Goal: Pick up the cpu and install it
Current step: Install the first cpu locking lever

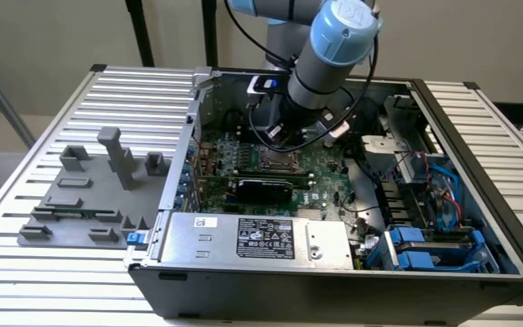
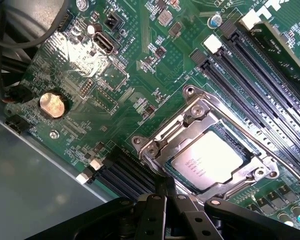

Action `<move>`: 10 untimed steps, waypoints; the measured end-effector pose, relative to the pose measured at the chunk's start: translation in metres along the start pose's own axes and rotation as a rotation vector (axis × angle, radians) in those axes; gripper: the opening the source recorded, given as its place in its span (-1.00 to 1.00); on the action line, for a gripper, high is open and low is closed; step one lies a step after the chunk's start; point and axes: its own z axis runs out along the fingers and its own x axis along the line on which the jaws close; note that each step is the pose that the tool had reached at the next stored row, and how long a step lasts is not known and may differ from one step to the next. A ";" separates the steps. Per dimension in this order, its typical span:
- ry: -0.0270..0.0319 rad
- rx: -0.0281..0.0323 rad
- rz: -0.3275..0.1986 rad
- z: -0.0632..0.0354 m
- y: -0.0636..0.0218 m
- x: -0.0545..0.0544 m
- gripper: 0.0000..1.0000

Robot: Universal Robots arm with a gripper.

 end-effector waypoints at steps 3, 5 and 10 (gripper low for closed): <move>0.0002 0.0000 0.000 0.0002 0.0006 0.001 -0.79; 0.0003 0.0001 0.000 0.0002 0.0012 0.001 -0.79; 0.0004 0.0003 0.000 0.0000 0.0032 0.003 -0.79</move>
